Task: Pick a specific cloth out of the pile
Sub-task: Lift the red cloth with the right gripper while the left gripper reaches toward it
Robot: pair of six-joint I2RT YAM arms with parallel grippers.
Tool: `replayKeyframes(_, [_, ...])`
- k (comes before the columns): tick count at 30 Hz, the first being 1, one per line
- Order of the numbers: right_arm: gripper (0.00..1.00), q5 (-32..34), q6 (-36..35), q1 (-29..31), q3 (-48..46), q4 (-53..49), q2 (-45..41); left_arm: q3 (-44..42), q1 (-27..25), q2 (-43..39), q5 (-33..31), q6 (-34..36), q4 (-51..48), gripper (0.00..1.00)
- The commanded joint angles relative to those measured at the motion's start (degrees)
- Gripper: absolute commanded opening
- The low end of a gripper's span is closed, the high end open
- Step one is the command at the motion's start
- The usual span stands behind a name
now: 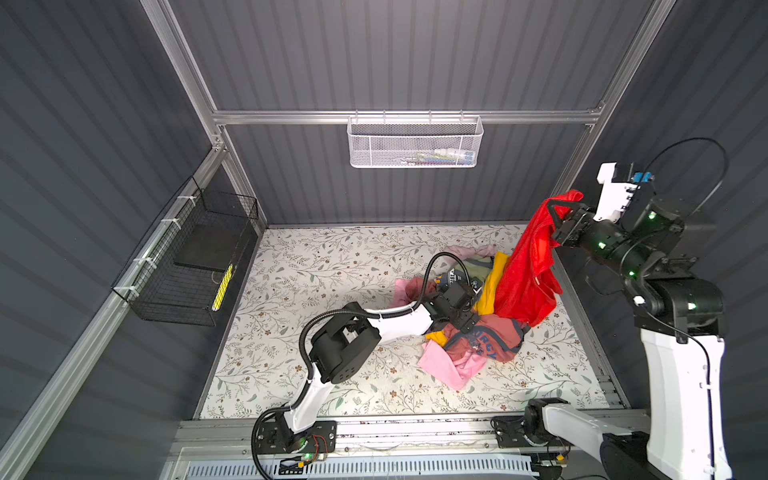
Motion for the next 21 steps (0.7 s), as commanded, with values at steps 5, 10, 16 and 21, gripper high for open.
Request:
replayKeyframes(5, [0.00, -7.3, 2.1, 0.9, 9.2, -0.6, 3.8, 2.5, 1.9, 2.8, -3.9, -2.5, -6.1, 1.00])
replayKeyframes(10, [0.00, -7.3, 3.0, 7.5, 3.5, 0.5, 3.0, -0.7, 2.9, -2.0, -3.2, -2.6, -2.6, 1.00])
replayKeyframes(16, [0.00, -6.5, 7.9, 11.7, -22.1, 12.2, -6.4, -11.5, 2.9, -14.4, -3.0, -6.3, 2.5, 1.00])
replayKeyframes(21, [0.00, -5.6, 10.4, 13.8, -37.4, 17.7, -10.5, -18.2, 2.9, -23.7, -3.9, -8.8, 2.1, 1.00])
